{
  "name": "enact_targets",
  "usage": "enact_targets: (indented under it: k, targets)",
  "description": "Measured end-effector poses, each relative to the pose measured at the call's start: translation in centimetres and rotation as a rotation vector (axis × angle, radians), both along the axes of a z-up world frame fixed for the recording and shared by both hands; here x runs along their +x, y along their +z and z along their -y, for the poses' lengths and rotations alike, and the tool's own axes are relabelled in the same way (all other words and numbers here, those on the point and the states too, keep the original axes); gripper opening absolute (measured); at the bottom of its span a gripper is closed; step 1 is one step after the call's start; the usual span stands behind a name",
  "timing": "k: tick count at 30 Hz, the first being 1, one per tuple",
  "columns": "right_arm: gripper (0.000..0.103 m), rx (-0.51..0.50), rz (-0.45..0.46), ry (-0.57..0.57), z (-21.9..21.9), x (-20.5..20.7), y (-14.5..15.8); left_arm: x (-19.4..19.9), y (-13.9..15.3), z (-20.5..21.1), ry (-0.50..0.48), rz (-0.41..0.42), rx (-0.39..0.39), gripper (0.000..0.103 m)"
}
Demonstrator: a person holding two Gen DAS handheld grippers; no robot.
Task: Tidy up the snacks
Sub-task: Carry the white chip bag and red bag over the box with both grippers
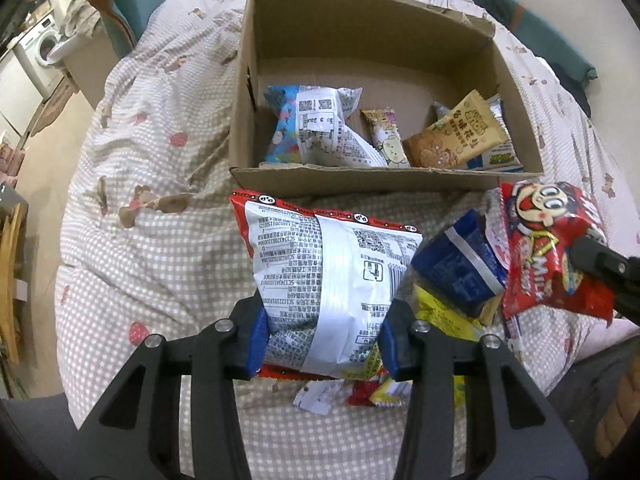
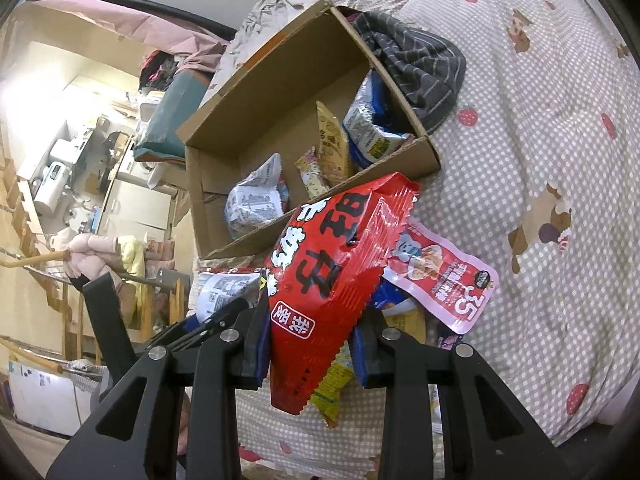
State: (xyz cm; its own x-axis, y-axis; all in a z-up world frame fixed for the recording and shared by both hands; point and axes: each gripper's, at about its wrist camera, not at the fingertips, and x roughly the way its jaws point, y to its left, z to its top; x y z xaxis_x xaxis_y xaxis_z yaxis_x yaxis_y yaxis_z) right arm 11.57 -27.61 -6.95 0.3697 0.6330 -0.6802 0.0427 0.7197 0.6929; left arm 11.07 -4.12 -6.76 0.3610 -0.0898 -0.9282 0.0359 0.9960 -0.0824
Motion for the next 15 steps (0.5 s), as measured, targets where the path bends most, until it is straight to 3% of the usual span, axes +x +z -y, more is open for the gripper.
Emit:
enact_targets:
  k: [8,15]
  targets:
    - [0.033,0.047,0.067,-0.001,0.3,-0.2,1.7,-1.2,3.6,-0.4,0.011,0.051,-0.003,0.041]
    - [0.033,0.116,0.188,-0.022,1.3,-0.8,4.1,1.1,6.9,-2.1,0.037,0.135,0.004,0.041]
